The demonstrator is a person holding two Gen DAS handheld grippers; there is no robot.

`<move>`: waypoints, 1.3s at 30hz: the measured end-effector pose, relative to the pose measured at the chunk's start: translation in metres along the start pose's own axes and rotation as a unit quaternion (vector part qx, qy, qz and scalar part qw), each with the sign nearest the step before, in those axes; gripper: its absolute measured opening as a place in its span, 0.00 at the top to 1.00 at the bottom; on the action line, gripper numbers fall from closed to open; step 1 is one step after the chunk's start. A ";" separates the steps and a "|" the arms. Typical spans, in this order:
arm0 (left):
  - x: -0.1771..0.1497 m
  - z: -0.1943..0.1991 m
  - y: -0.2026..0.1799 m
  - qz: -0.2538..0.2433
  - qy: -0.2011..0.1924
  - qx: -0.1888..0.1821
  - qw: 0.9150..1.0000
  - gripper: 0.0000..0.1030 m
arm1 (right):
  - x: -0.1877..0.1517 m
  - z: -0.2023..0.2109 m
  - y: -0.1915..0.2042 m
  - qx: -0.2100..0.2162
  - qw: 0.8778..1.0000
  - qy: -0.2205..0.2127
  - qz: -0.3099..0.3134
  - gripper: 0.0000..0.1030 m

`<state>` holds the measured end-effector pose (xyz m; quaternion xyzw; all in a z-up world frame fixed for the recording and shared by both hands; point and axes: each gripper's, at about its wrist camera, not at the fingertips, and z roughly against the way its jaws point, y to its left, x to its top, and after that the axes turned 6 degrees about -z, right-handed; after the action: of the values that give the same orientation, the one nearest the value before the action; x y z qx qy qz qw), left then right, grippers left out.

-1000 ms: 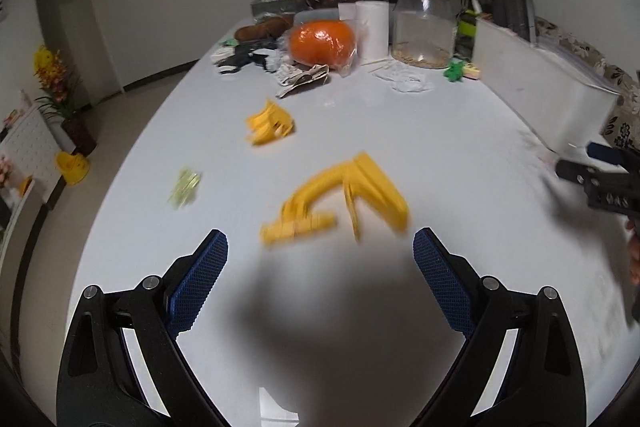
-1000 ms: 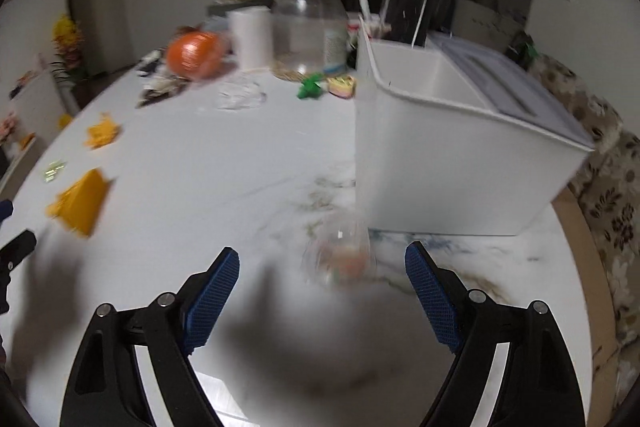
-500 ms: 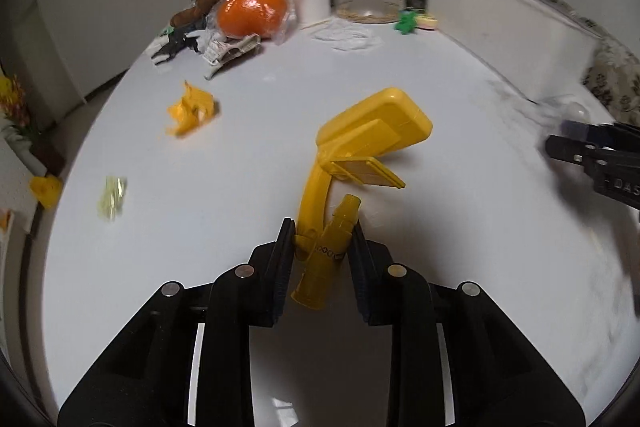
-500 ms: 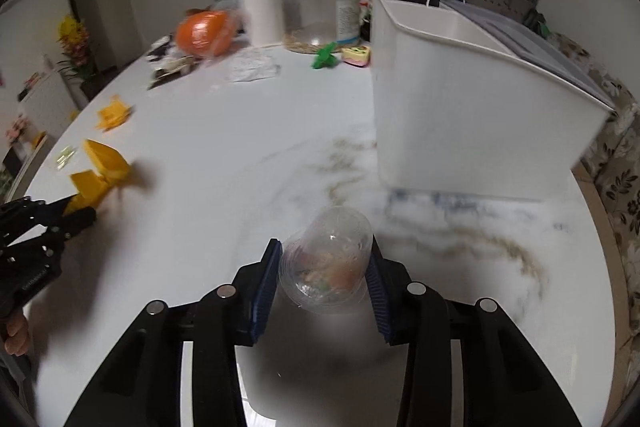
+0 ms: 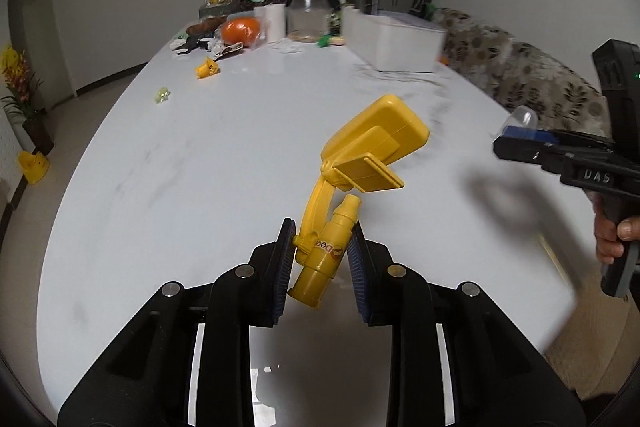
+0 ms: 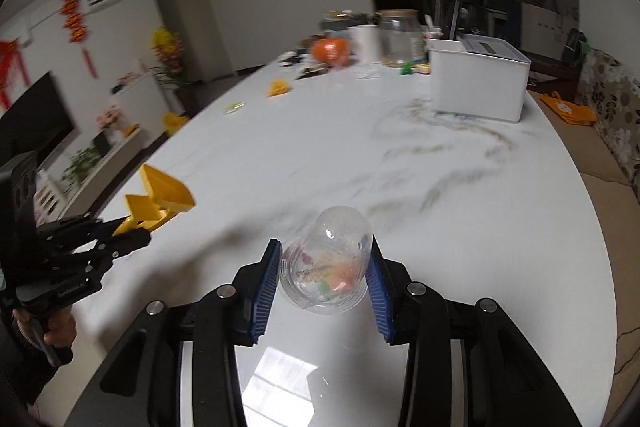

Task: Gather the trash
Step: 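Carry the capsule and yellow toy into the cardboard box and open both tools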

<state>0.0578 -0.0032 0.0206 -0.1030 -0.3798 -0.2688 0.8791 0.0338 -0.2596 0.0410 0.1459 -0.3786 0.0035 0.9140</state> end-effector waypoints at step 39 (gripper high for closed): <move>-0.197 0.063 -0.070 -0.006 0.077 0.017 0.997 0.19 | -0.233 0.050 0.041 0.077 0.986 0.146 -0.006 0.17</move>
<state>-0.1305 0.0403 -0.0799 -0.0651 -0.3164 -0.2749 0.9056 -0.1716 -0.2098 -0.0758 0.2164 -0.2391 0.0486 0.9453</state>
